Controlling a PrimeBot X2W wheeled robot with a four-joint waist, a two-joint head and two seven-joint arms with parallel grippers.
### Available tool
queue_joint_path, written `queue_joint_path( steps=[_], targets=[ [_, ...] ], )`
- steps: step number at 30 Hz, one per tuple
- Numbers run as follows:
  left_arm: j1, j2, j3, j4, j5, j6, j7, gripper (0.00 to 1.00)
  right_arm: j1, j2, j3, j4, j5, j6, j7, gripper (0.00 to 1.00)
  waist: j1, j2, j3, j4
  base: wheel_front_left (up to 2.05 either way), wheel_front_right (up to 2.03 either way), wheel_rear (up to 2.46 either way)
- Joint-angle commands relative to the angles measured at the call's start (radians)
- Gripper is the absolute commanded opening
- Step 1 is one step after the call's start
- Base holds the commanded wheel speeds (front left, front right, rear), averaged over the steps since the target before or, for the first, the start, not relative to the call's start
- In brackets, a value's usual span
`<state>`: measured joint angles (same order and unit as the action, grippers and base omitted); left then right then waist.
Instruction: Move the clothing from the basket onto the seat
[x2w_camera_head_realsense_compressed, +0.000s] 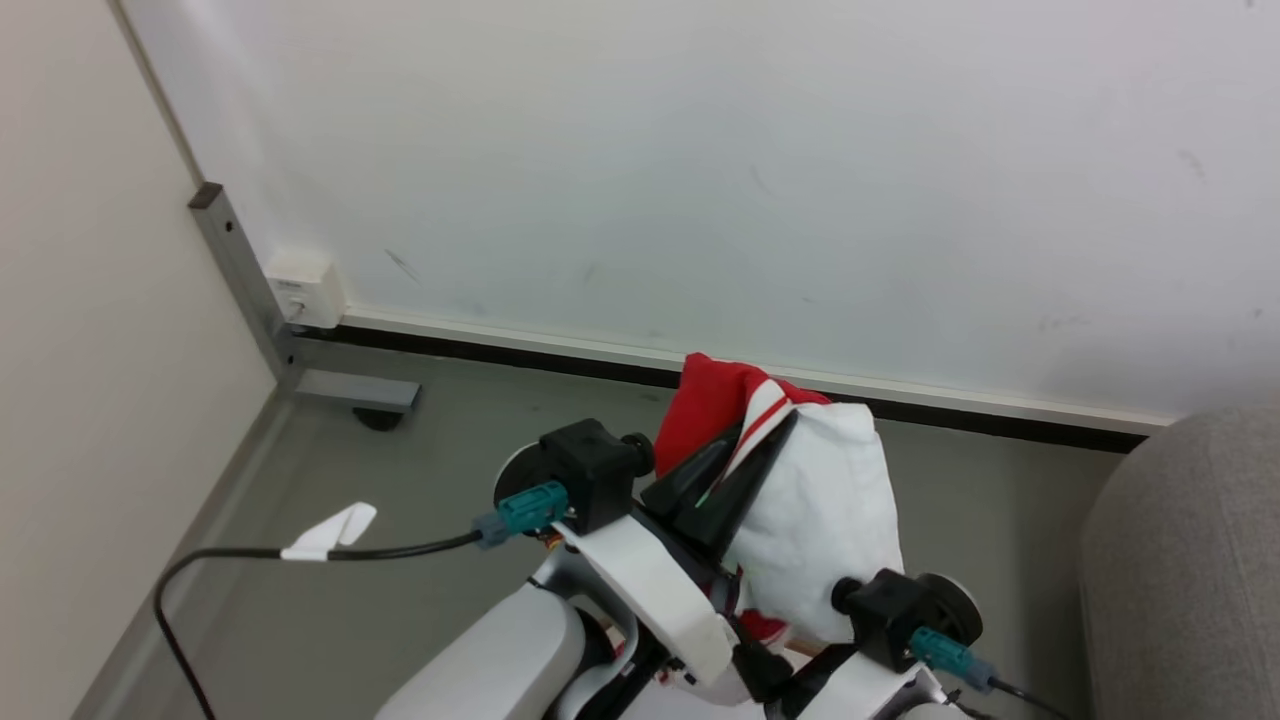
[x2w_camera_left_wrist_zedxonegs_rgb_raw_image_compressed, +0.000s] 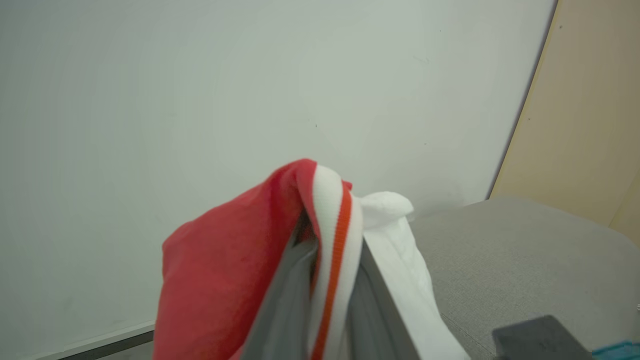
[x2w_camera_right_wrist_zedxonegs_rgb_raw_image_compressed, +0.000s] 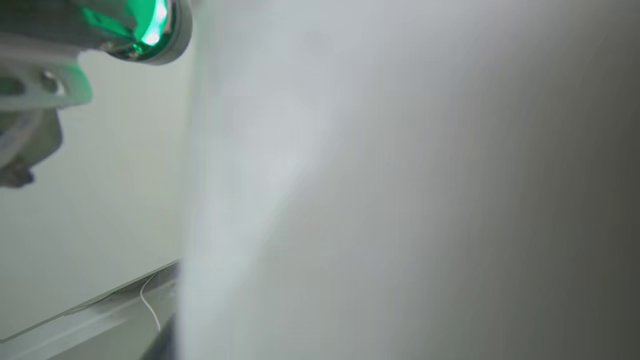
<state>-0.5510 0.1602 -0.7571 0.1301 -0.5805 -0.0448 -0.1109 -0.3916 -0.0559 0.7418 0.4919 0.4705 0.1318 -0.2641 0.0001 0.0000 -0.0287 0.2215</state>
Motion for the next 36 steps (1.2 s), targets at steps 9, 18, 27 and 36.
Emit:
queue_joint_path(
  steps=[9, 18, 27, 36],
  targets=[
    [0.029, -0.002, -0.02, -0.007, -0.006, 0.003, 0.01, 0.0, 0.019, 0.005, -0.113, -0.045, -0.081, -0.002, 0.0, 0.42, -0.0001, 0.0, -0.014, 0.042, 0.0, 0.0, 0.0],
    [0.035, 0.012, -0.002, -0.011, -0.02, 0.018, -0.002, 0.0, 0.026, 0.005, -0.129, -0.057, -0.084, -0.002, 0.0, 0.0, -0.0001, 0.0, -0.013, 0.028, 0.0, 0.0, 0.0],
    [0.043, 0.029, 0.015, 0.007, -0.033, 0.029, -0.014, 0.0, 0.036, 0.005, -0.135, -0.089, -0.085, -0.002, 0.0, 0.0, -0.0001, 0.0, -0.008, -0.001, 0.0, 0.0, 0.0],
    [0.06, 0.055, 0.015, -0.003, -0.028, 0.03, -0.024, 1.0, 0.059, -0.022, -0.209, -0.156, -0.114, -0.002, -0.001, 0.0, -0.0001, 0.0, 0.006, -0.075, 0.0, 0.0, 0.0]
  ],
)
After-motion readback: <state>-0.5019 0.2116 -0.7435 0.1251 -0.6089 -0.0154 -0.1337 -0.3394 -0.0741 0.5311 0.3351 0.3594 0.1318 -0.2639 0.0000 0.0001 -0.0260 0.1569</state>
